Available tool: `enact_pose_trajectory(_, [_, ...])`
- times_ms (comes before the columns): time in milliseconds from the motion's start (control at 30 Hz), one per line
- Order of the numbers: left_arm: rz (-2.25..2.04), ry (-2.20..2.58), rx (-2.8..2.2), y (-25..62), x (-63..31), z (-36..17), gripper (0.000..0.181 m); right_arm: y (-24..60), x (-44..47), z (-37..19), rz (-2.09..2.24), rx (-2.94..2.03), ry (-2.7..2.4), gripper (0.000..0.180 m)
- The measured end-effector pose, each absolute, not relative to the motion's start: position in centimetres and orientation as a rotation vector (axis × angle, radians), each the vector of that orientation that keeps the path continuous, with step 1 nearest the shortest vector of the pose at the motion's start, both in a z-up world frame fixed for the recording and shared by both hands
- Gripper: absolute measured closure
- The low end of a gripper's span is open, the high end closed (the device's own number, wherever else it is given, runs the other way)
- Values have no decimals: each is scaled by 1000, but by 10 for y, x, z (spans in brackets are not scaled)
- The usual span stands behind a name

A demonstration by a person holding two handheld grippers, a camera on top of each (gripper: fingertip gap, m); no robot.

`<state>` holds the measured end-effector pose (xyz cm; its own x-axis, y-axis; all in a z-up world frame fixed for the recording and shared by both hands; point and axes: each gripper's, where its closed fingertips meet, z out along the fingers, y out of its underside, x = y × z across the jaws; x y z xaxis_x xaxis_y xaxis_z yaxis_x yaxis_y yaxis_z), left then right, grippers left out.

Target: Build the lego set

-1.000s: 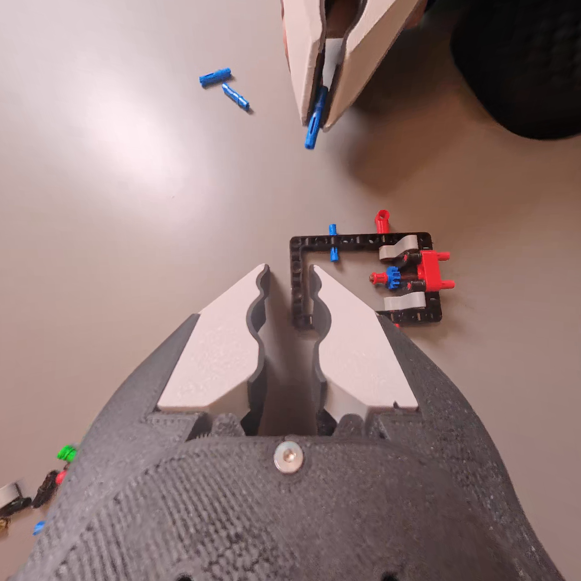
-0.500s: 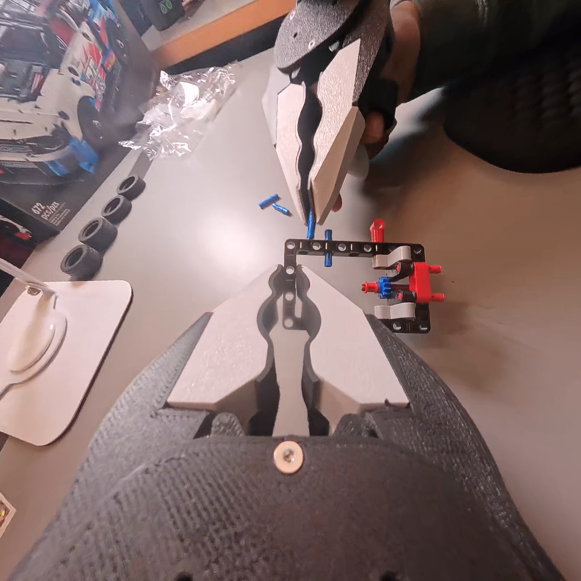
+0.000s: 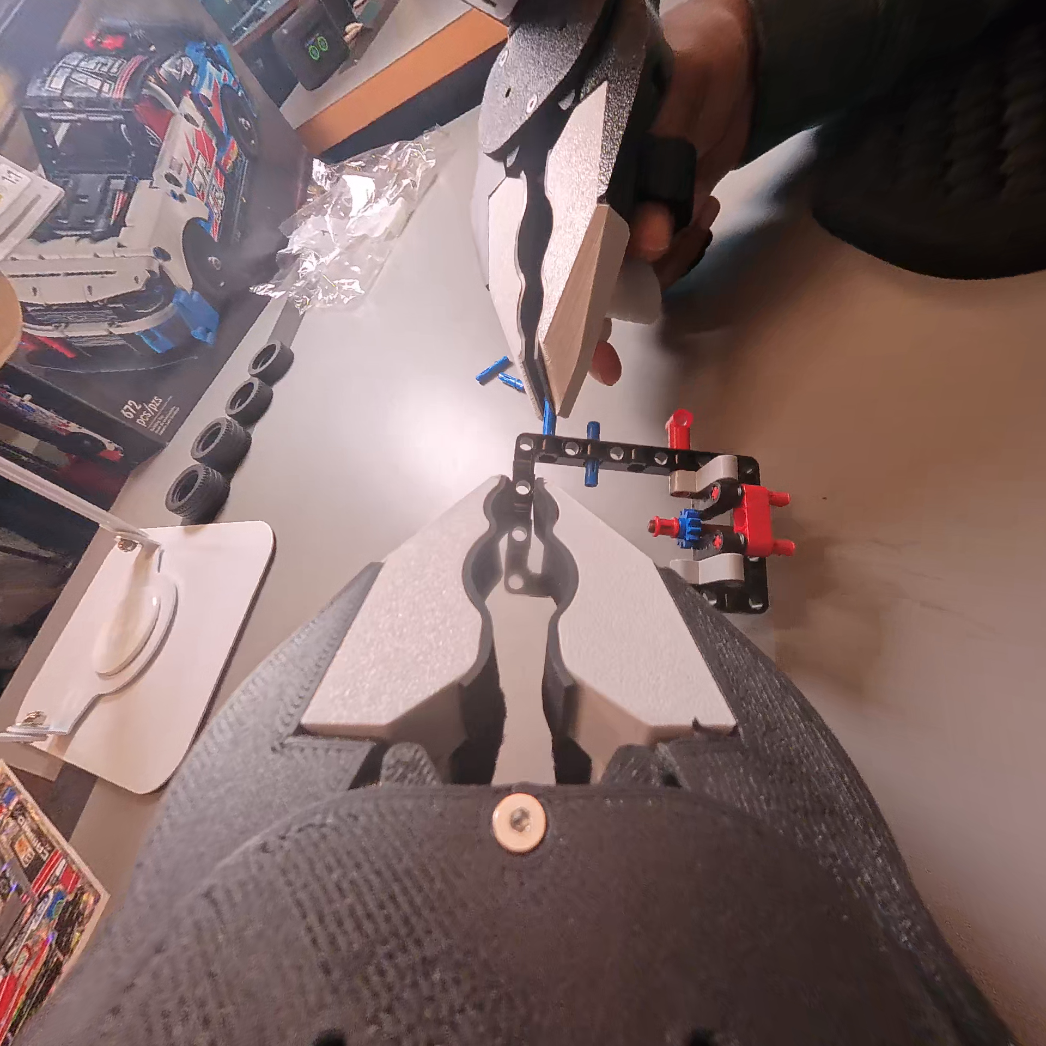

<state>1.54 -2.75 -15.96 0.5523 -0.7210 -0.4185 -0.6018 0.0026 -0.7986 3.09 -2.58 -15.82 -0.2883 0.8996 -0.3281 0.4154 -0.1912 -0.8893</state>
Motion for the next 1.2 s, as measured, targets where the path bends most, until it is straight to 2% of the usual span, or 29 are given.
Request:
enact_pose_trajectory(400, [-172,1008,-1658,-26,11,-147,176,-24,24,-151,1846,-1714,-1350,178])
enact_pose_trajectory(533, [-231,894,-1674,-20,7,-135,177,-17,20,-140,1828,-1636,-1255,178])
enact_pose_trajectory(833, [-634,619,-1691,-12,6,-110,180,-9,19,-116,1495,-1270,-1271,177])
enact_pose_trajectory(1067, [-987,636,-1725,-30,15,-114,175,-28,29,-108,1412,-1063,-1422,177])
enact_pose_trajectory(1200, [-909,715,-1723,-34,17,-121,175,-32,31,-117,1371,-1051,-1502,177])
